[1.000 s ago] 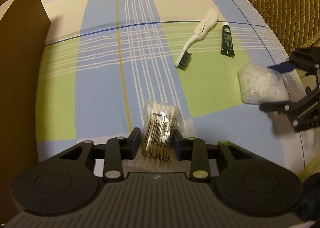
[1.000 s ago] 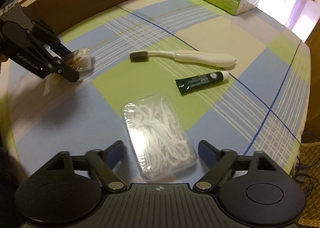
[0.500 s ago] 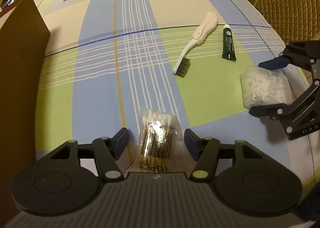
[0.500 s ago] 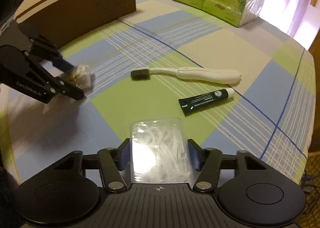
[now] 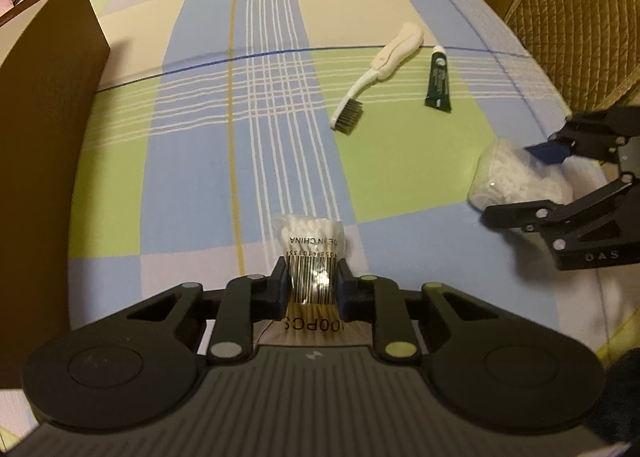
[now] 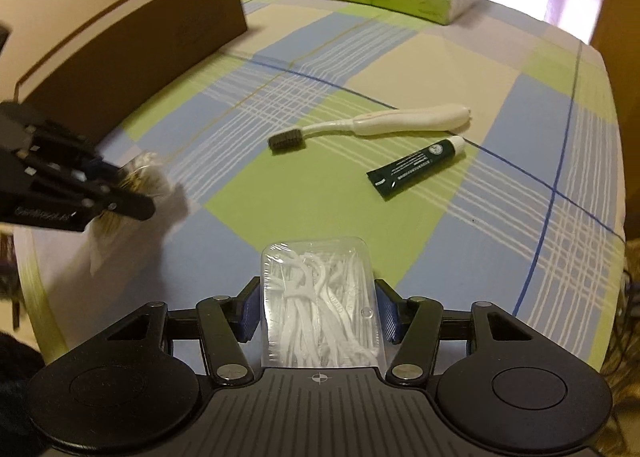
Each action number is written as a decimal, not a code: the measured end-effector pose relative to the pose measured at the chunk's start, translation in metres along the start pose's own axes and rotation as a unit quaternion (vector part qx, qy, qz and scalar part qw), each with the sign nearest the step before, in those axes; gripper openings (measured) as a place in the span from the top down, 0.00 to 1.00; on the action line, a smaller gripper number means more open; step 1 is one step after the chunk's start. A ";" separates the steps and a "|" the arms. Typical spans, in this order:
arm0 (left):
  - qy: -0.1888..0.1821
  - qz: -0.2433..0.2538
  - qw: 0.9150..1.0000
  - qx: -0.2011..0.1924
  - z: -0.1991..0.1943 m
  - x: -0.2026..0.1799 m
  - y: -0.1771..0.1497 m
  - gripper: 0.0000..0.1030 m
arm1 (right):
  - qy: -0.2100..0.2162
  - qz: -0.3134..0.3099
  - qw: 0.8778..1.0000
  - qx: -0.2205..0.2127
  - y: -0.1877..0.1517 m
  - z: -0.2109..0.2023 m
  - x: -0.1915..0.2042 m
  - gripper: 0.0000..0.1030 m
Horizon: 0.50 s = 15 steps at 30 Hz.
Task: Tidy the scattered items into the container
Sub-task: 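Carry the swab pack and floss pick box with both tools over the box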
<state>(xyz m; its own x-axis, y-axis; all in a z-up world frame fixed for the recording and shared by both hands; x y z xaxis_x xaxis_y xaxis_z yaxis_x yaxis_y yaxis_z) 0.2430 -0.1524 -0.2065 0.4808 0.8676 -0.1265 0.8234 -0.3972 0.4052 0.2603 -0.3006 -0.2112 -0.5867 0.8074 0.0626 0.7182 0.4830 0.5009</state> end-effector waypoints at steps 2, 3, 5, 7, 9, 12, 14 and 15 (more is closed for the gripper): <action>-0.001 -0.002 1.000 -0.011 -0.010 0.000 0.002 0.83 | 0.001 0.019 1.000 -0.007 0.006 -0.006 0.002 0.43; -0.004 -0.003 1.000 -0.016 -0.014 0.000 0.003 0.83 | 0.004 0.031 0.999 -0.012 0.011 -0.010 0.004 0.43; -0.010 -0.005 1.000 -0.028 -0.024 0.001 0.008 0.83 | 0.011 0.053 0.998 -0.023 0.021 -0.018 0.008 0.43; -0.017 -0.002 0.999 -0.042 -0.035 0.003 0.014 0.83 | 0.016 0.069 0.997 -0.036 0.033 -0.026 0.016 0.43; -0.023 0.005 0.998 -0.060 -0.049 0.005 0.021 0.83 | 0.021 0.079 0.996 -0.047 0.047 -0.032 0.027 0.43; -0.029 0.010 0.996 -0.088 -0.073 0.016 0.031 0.83 | 0.025 0.088 0.994 -0.064 0.072 -0.040 0.048 0.43; -0.032 0.010 0.994 -0.103 -0.089 0.028 0.037 0.83 | 0.026 0.094 0.993 -0.074 0.088 -0.044 0.064 0.42; -0.030 0.011 0.993 -0.110 -0.097 0.034 0.040 0.83 | 0.026 0.098 0.992 -0.079 0.097 -0.046 0.073 0.42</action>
Point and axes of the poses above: each gripper's, at about its wrist camera, not at the fingertips, and z roughly the way its jaws point, x to its left, y to its top, the point moved 8 cm from there along z, roughly the way its jaws point, and after that the axes turned 5 degrees about -y, right-handed, at the moved point
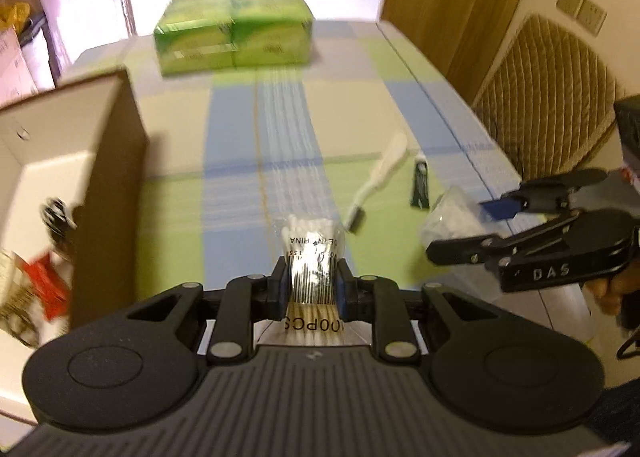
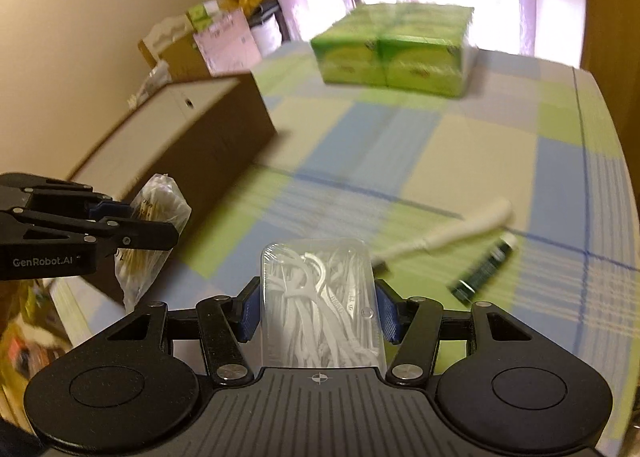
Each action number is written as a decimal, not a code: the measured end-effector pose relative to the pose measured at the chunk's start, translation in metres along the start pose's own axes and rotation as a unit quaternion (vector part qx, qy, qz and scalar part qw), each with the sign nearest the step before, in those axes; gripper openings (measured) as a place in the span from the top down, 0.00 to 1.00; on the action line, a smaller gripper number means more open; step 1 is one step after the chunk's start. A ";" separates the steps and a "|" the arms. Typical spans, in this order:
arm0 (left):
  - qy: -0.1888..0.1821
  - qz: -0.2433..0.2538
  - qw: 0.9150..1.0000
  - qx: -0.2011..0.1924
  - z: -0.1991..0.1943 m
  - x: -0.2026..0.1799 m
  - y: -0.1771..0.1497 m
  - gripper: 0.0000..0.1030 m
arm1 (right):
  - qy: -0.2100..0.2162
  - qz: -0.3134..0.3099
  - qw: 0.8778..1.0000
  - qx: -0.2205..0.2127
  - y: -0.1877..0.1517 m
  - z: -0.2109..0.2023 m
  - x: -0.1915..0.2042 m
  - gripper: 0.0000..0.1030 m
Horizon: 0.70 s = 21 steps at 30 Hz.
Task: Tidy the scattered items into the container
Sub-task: 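Carry the swab pack and floss pick box with both tools over the box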
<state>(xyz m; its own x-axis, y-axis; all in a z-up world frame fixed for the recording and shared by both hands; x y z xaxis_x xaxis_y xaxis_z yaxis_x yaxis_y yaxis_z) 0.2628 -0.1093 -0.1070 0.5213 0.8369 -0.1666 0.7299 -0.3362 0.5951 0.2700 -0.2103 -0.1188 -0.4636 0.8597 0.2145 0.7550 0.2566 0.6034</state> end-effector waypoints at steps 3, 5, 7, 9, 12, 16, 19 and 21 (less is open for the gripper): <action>0.007 0.004 1.000 -0.020 -0.026 0.025 0.009 0.83 | 0.008 0.006 1.000 -0.016 0.021 0.003 0.037 0.42; 0.009 0.001 1.000 -0.027 -0.043 0.046 0.011 0.83 | 0.021 0.005 0.999 -0.025 0.034 0.006 0.064 0.42; 0.012 -0.003 0.999 -0.030 -0.057 0.066 0.012 0.83 | 0.036 0.002 0.999 -0.033 0.047 0.010 0.094 0.42; 0.019 -0.005 0.999 -0.032 -0.070 0.089 0.011 0.83 | 0.052 -0.002 0.998 -0.039 0.058 0.018 0.124 0.42; 0.029 -0.008 0.999 -0.038 -0.088 0.127 0.008 0.83 | 0.066 -0.017 0.997 -0.046 0.074 0.034 0.166 0.42; 0.045 -0.003 0.998 -0.041 -0.105 0.177 0.008 0.83 | 0.061 -0.027 0.996 -0.053 0.094 0.064 0.207 0.42; 0.051 0.006 0.998 -0.040 -0.107 0.210 0.014 0.83 | 0.046 -0.006 0.998 -0.053 0.111 0.094 0.223 0.42; 0.054 0.009 0.998 -0.038 -0.102 0.230 0.020 0.83 | 0.037 0.014 0.998 -0.047 0.121 0.115 0.229 0.42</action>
Point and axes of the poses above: each gripper's, at about its wrist camera, not at the fingertips, and z roughly the way its jaws point, x to its left, y to its top, the point moved 8 cm from there along z, roughly the way its jaws point, and after that the axes turned 5 degrees about -y, right-handed, at the moved point
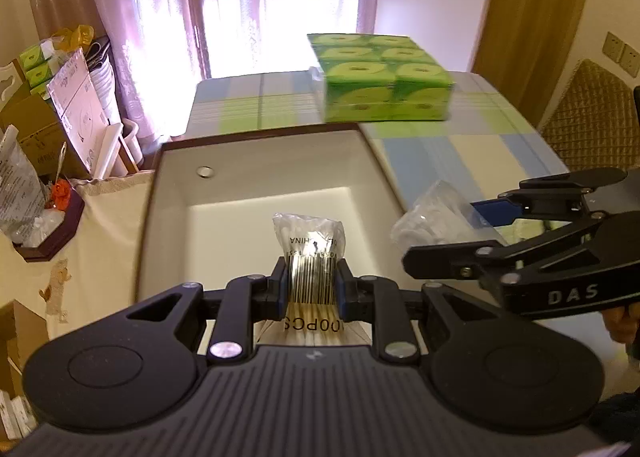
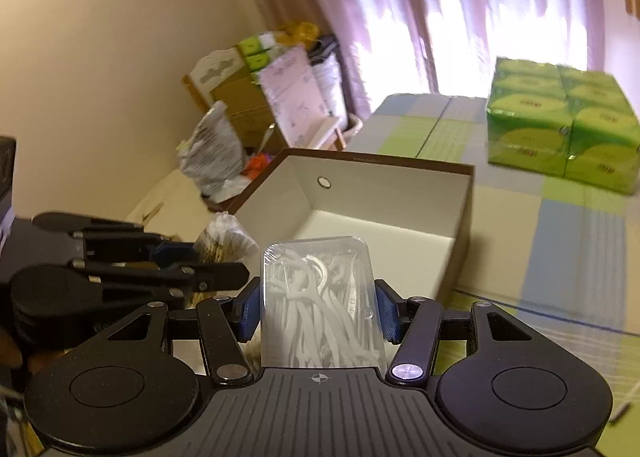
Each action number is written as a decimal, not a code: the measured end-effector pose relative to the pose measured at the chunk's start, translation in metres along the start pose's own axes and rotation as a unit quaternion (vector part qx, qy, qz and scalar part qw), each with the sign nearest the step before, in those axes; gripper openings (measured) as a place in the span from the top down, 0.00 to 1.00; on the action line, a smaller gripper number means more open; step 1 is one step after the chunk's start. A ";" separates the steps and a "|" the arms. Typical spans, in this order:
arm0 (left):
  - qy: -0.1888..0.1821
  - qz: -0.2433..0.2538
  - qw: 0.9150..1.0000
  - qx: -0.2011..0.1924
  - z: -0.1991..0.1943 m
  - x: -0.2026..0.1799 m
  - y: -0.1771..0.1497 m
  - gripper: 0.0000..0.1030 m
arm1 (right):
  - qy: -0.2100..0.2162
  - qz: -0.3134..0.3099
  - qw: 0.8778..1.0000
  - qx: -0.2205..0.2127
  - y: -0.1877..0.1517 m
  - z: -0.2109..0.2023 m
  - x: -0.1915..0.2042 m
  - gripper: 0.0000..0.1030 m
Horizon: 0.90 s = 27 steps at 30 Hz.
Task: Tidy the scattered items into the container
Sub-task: 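Carry the swab pack and floss pick box with both tools over the box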
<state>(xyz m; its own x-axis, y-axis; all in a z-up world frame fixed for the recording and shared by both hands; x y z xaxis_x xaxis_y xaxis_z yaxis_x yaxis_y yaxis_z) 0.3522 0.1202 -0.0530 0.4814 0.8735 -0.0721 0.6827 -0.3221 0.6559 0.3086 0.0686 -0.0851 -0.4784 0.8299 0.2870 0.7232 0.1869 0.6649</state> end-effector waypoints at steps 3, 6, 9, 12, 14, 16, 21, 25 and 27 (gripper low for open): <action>0.004 0.006 1.000 0.008 0.019 0.026 0.008 0.83 | -0.030 0.004 1.000 0.007 0.007 0.026 0.001 0.42; -0.008 0.006 1.000 0.025 0.041 0.048 0.015 0.83 | -0.058 0.004 0.998 0.017 0.013 0.050 -0.004 0.42; -0.010 0.018 0.999 0.042 0.066 0.064 0.021 0.83 | -0.083 0.006 0.996 0.027 0.020 0.072 -0.015 0.42; -0.021 0.028 0.998 0.055 0.087 0.073 0.025 0.83 | -0.098 0.004 0.995 0.035 0.027 0.089 -0.026 0.42; -0.029 0.028 0.997 0.065 0.103 0.080 0.029 0.83 | -0.104 0.005 0.994 0.039 0.029 0.098 -0.032 0.42; -0.041 0.033 0.996 0.071 0.115 0.083 0.031 0.82 | -0.116 -0.007 0.992 0.046 0.031 0.107 -0.037 0.42; -0.033 0.060 0.994 0.089 0.148 0.087 0.034 0.82 | -0.134 -0.041 0.989 0.051 0.034 0.120 -0.043 0.42; -0.031 0.068 0.992 0.103 0.166 0.089 0.032 0.81 | -0.140 -0.066 0.986 0.056 0.035 0.125 -0.043 0.42; -0.028 0.071 0.991 0.107 0.172 0.089 0.032 0.81 | -0.140 -0.077 0.985 0.058 0.035 0.127 -0.043 0.42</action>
Point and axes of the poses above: each gripper's, at about its wrist camera, not at the fingertips, and z roughly the way its jaws point, x to its left, y to its top, the point moved 8 cm from there along z, roughly the way its jaws point, and after that the axes turned 5 degrees about -y, right-handed, at the moved point
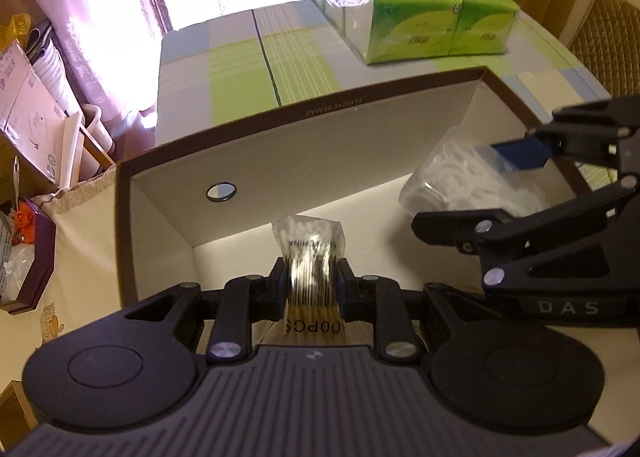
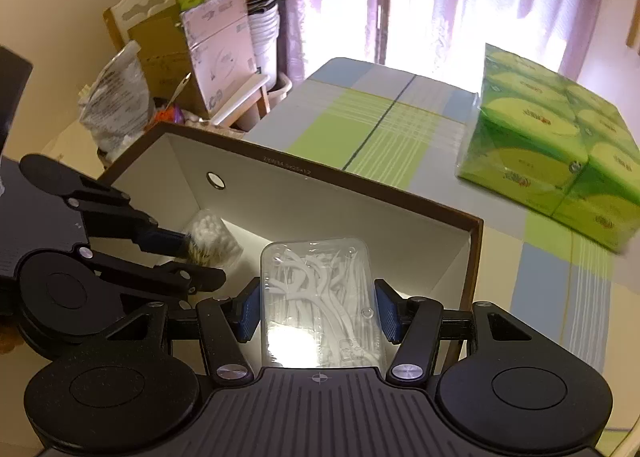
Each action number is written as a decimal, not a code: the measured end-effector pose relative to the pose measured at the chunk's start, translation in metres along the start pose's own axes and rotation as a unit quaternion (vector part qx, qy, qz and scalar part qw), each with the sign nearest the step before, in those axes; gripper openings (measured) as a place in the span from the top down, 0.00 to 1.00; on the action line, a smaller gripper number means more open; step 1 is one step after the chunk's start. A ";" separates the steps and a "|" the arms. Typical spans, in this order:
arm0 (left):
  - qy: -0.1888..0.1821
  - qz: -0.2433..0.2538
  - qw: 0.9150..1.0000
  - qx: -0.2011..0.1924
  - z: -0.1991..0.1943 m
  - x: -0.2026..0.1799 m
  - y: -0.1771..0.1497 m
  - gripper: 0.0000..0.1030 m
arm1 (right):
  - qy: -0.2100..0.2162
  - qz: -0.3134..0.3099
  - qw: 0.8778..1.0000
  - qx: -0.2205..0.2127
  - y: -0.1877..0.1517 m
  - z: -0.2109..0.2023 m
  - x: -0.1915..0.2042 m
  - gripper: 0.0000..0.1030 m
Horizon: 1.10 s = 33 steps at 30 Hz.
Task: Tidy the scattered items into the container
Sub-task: 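Carry the swab pack and floss pick box with both tools over the box, then open the left tool to drop the swab pack while the right tool releases the floss box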
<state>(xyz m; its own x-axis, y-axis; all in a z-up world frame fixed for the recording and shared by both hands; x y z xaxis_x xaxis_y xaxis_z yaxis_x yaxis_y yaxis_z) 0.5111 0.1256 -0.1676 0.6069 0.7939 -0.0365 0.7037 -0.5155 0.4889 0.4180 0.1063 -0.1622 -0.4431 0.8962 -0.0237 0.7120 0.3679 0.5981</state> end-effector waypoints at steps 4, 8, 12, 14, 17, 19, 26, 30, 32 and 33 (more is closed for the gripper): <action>0.008 0.012 1.000 0.004 0.006 -0.001 -0.001 0.80 | -0.001 -0.011 1.000 0.002 0.001 0.002 -0.001 0.42; 0.014 0.014 1.000 0.006 0.008 0.000 -0.002 0.65 | 0.007 -0.015 1.000 0.006 0.002 0.002 -0.001 0.42; 0.017 0.021 1.000 0.001 0.004 0.001 -0.002 0.56 | 0.014 -0.014 1.000 0.008 0.002 0.002 0.000 0.42; 0.022 0.027 0.999 -0.002 0.001 0.001 -0.001 0.54 | 0.019 -0.015 1.000 0.007 0.003 0.000 0.000 0.42; 0.021 0.030 0.999 -0.003 -0.002 -0.001 -0.001 0.52 | 0.022 -0.019 1.000 0.007 0.002 -0.003 0.000 0.42; 0.020 0.030 0.999 -0.003 -0.004 -0.003 -0.002 0.49 | 0.025 -0.019 0.999 0.004 0.001 -0.007 0.000 0.42; 0.026 0.035 0.999 -0.012 -0.019 -0.011 -0.008 0.39 | 0.040 -0.024 0.998 -0.031 -0.006 -0.040 0.002 0.08; 0.032 0.037 0.999 -0.009 -0.029 -0.017 -0.019 0.37 | 0.045 -0.041 0.997 -0.043 -0.011 -0.061 0.008 0.08; 0.029 0.032 0.999 -0.006 -0.034 -0.020 -0.026 0.37 | 0.048 -0.036 0.997 -0.038 -0.015 -0.069 0.009 0.07; 0.029 0.029 0.999 -0.005 -0.036 -0.021 -0.029 0.36 | 0.048 -0.033 0.998 -0.037 -0.018 -0.074 0.010 0.07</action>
<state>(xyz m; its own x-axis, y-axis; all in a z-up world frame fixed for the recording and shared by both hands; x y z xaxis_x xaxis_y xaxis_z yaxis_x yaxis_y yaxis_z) 0.4641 0.1355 -0.1496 0.6246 0.7798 0.0428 0.6634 -0.5587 0.4977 0.3611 0.0902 -0.1139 -0.5406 0.8412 0.0106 0.6393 0.4026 0.6552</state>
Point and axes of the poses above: each gripper's, at about its wrist camera, not at the fingertips, and z roughly the way its jaws point, x to its left, y to its top, the point moved 8 cm from there along z, roughly the way its jaws point, and after that the axes turned 5 degrees about -y, right-handed, at the moved point
